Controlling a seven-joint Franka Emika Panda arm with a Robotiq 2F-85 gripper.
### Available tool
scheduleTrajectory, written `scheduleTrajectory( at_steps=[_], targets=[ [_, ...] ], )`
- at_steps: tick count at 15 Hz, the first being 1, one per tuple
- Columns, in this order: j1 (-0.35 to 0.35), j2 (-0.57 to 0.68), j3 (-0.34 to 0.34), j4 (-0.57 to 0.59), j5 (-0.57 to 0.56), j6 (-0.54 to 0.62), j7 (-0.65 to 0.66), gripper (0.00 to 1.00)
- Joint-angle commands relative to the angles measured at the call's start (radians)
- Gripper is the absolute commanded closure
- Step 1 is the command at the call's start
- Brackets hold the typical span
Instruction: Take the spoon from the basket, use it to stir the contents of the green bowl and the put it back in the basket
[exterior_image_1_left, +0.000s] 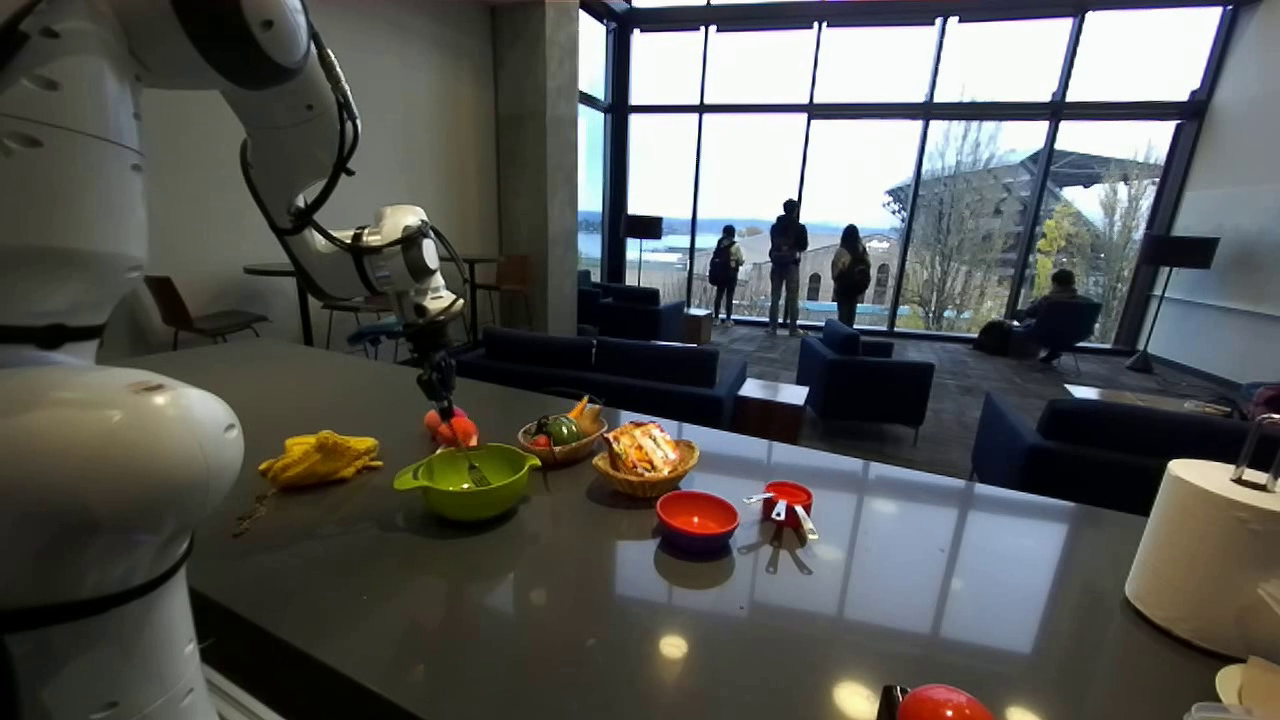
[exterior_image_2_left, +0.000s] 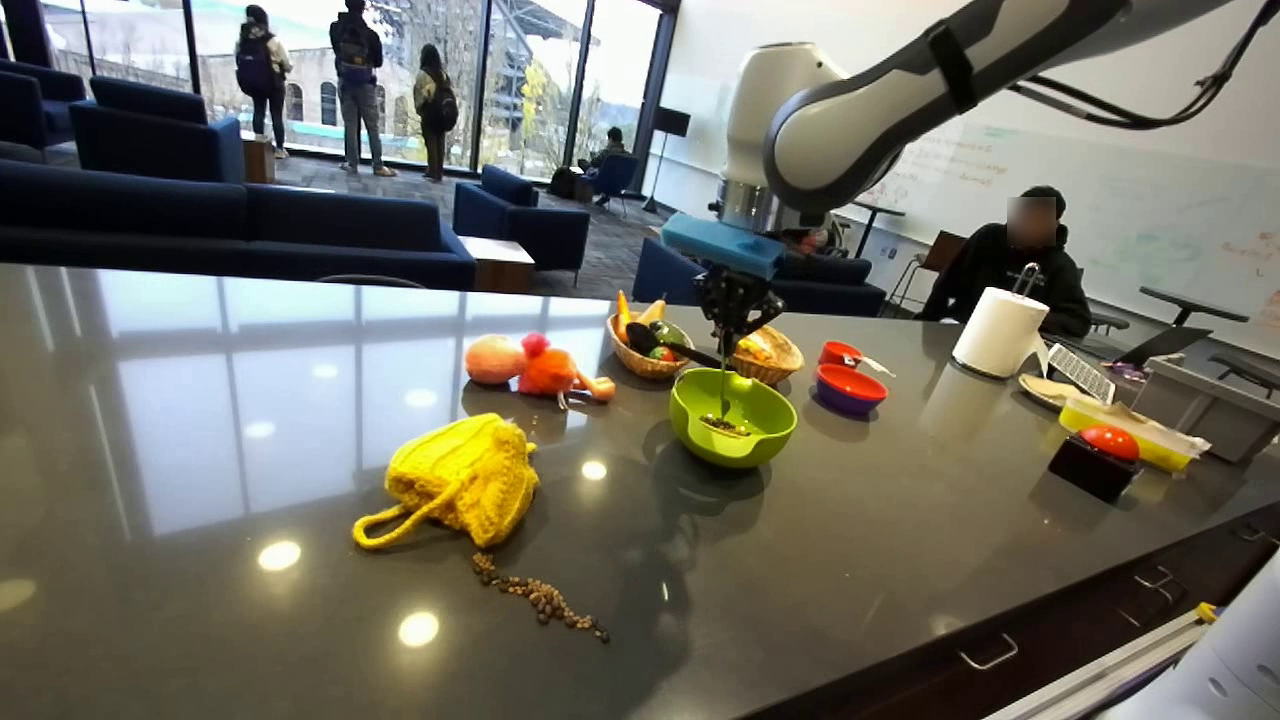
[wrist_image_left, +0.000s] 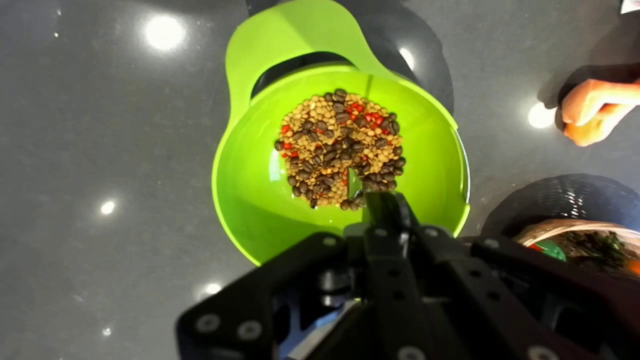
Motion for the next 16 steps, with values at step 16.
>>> scheduleTrajectory(
  at_steps=[16],
  targets=[
    [-0.012,-0.004,0.013,0.014,-0.001,-0.098,-0.107,0.99]
  ],
)
